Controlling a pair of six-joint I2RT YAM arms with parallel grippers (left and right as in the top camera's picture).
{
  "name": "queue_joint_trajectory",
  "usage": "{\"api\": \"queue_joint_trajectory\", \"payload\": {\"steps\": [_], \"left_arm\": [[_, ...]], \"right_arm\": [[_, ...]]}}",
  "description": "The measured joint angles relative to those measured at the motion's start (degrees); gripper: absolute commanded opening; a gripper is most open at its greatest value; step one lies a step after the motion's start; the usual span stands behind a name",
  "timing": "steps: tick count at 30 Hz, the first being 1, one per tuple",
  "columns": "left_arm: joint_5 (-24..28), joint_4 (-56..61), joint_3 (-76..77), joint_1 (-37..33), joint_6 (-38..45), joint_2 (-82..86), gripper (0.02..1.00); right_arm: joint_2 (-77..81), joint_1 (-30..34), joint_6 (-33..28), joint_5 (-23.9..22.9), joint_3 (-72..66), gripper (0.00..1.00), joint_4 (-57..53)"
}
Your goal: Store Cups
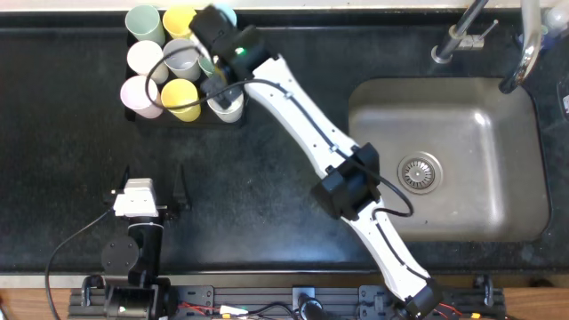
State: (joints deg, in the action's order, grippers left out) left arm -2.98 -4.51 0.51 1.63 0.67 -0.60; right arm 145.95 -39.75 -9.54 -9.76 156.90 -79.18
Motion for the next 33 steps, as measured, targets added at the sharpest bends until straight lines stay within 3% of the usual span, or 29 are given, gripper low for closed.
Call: {"api": "queue_joint_trajectory", "payload": {"steps": [6, 13, 16, 19, 23, 26, 29, 33], "left_arm": [[0.0, 0.0, 0.0, 0.0, 0.0, 0.0, 0.998], [0.0, 0.0, 0.0, 0.0, 0.0, 0.0, 0.998], [0.0, 0.0, 0.0, 0.0, 0.0, 0.0, 0.998], [0.0, 0.0, 0.0, 0.0, 0.0, 0.0, 0.998], [0.0, 0.0, 0.0, 0.0, 0.0, 0.0, 0.998], [0.0, 0.0, 0.0, 0.0, 0.0, 0.0, 0.998], [0.0, 0.0, 0.0, 0.0, 0.0, 0.0, 0.998], [0.0, 0.0, 0.0, 0.0, 0.2, 0.0, 0.998]], "right_arm": [[-9.4, 7.8, 4.2, -1.7, 5.2, 0.998, -1.8], [-29.9, 27.5, 11.5, -2.7, 5.1, 0.998, -12.3], [-41.7, 32.5, 14.6, -1.9, -11.8, 0.998, -11.9], [-53.5, 33.5, 17.7, -1.0, -32.9, 0.998, -8.3], [-69.2, 32.3, 20.2, -0.9, -60.9, 0.996, 3.7], [-81.4, 30.4, 20.9, -3.4, -80.3, 0.996, 17.9], [-96.4, 28.3, 19.7, -8.3, -105.7, 0.996, 53.1], [-109.9, 27.6, 17.0, -11.2, -131.2, 0.996, 87.9]]}}
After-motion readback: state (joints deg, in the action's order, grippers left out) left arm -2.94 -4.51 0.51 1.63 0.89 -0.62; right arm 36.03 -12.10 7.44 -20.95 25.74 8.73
